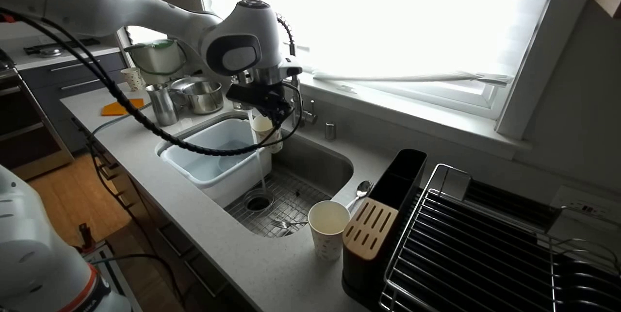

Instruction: Push the faucet handle to the right then put water in both coffee cups and set them back down on the right side of the counter.

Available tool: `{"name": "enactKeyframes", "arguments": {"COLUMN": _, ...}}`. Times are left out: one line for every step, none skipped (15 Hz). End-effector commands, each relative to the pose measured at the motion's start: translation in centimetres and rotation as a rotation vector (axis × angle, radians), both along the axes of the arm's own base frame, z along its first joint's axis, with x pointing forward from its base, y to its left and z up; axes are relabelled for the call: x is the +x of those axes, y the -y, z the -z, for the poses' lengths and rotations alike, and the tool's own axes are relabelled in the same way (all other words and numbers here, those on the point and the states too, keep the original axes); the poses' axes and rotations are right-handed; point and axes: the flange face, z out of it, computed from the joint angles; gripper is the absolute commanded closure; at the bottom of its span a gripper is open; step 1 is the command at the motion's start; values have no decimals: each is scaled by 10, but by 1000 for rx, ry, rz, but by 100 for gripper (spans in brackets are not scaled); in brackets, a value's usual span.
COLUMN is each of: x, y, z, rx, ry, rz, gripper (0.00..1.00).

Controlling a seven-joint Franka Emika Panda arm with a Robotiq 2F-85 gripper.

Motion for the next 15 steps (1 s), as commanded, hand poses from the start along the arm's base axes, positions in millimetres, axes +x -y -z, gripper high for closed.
{"name": "enactKeyframes", "arguments": {"x": 22, "y": -6, "z": 14, "rx": 25, "ry": 8, "rz": 38, "gripper": 99}}
{"name": "enactKeyframes", "arguments": {"x": 26, "y": -9, "z": 17, "rx": 23, "ry": 16, "rz": 48, "gripper": 99}}
{"name": "enactKeyframes", "arguments": {"x": 29, "y": -12, "z": 19, "rx": 15, "ry": 18, "rz": 57, "gripper": 99}}
{"name": "enactKeyframes", "arguments": {"x": 33, "y": -15, "z": 21, "rx": 18, "ry": 25, "rz": 60, "gripper": 99}}
{"name": "enactKeyframes", "arguments": {"x": 35, "y": -18, "z": 23, "rx": 23, "ry": 30, "rz": 59, "gripper": 99}}
{"name": "enactKeyframes", "arguments": {"x": 37, "y": -21, "z": 26, "rx": 16, "ry": 28, "rz": 61, "gripper": 99}}
{"name": "enactKeyframes", "arguments": {"x": 39, "y": -25, "z": 28, "rx": 17, "ry": 25, "rz": 61, "gripper": 99}}
{"name": "enactKeyframes", "arguments": {"x": 41, "y": -28, "z": 30, "rx": 21, "ry": 20, "rz": 57, "gripper": 99}}
{"name": "enactKeyframes", "arguments": {"x": 41, "y": -31, "z": 32, "rx": 20, "ry": 16, "rz": 54, "gripper": 99}}
{"name": "enactKeyframes", "arguments": {"x": 42, "y": -35, "z": 34, "rx": 25, "ry": 13, "rz": 45, "gripper": 99}}
{"name": "enactKeyframes", "arguments": {"x": 43, "y": -38, "z": 35, "rx": 35, "ry": 17, "rz": 28, "gripper": 99}}
{"name": "enactKeyframes", "arguments": {"x": 43, "y": -40, "z": 36, "rx": 32, "ry": 13, "rz": 28, "gripper": 99}}
{"name": "enactKeyframes", "arguments": {"x": 43, "y": -43, "z": 38, "rx": 40, "ry": 9, "rz": 26, "gripper": 99}}
{"name": "enactKeyframes", "arguments": {"x": 43, "y": -45, "z": 40, "rx": 40, "ry": 4, "rz": 22, "gripper": 99}}
{"name": "enactKeyframes", "arguments": {"x": 43, "y": -48, "z": 41, "rx": 37, "ry": 6, "rz": 11, "gripper": 99}}
